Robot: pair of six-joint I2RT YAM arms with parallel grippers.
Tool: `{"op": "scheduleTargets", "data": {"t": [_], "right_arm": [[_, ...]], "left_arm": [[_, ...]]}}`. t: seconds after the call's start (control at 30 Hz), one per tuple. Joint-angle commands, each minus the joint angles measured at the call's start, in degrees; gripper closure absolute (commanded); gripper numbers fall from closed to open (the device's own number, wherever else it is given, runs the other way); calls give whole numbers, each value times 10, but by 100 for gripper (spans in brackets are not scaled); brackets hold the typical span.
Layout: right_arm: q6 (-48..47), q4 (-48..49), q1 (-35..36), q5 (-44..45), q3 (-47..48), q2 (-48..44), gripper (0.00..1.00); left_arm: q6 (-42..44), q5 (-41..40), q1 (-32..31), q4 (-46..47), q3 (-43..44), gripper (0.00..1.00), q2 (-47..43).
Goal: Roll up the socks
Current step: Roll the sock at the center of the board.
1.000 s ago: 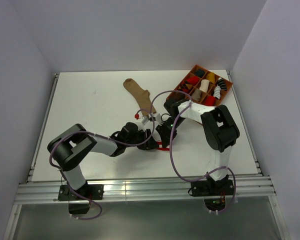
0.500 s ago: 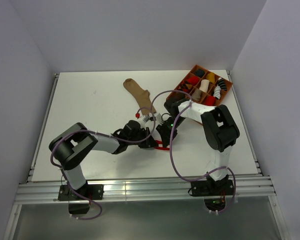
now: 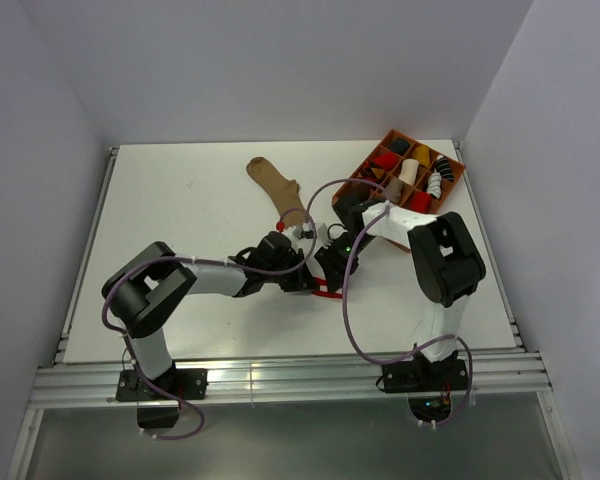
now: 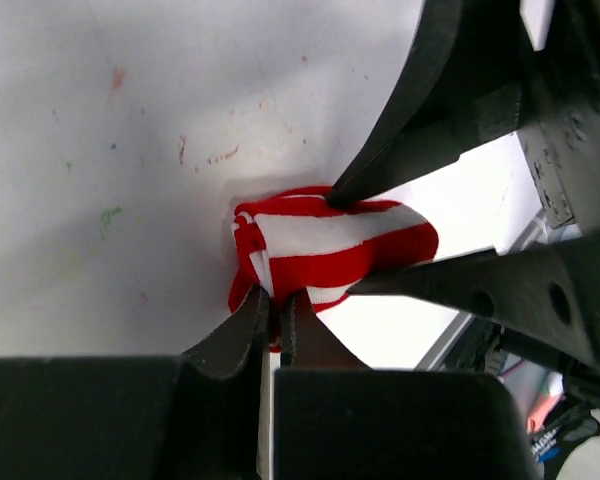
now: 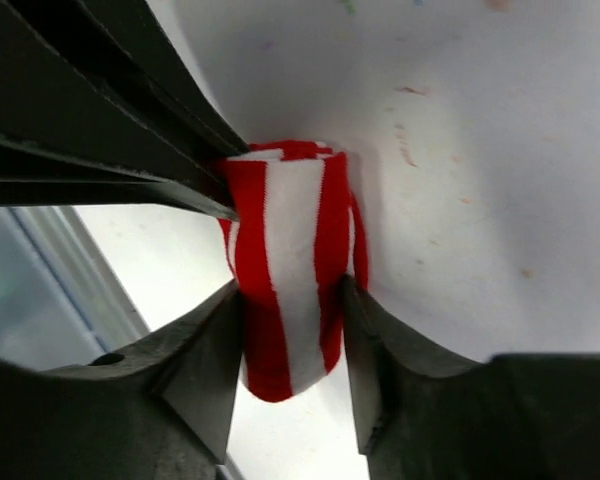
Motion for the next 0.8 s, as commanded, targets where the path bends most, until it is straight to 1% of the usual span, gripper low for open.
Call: {"op": "scheduleTargets", "data": {"t": [0.0,0.07,0.2,0.37,0.43,0.6,0.63,0.67,0.77], "right_arm": [[-35,52,-25,53,-22,-24,50],[-41,52,-34,37,-25,-42,47],[-57,33,-52,9,-30,-65,45],[-80,23,-70,-12,-44,-91,45],[-90,19,-77,-27,-53,-111,45],[-110,40,-122,-52,-75,-166,44],[-119,38,-131,-70,-75,-172,44],[-125,37,-151,-78,-77,-178,44],[-146,46,-179,-95,-88,-205,44]], "left_arm": [[19,-64,-3,-107,19,100,26],[19,-69,-3,-130,29,100,32],[21,-71,-3,-153,43,100,44],[26,-66,-3,-177,65,100,64],[29,-63,-3,-203,80,100,72],[34,-36,-2,-260,115,100,94],[35,-33,-1,-263,123,100,94],[34,-30,-1,-271,128,100,96],[39,-32,0,-298,146,100,98]]}}
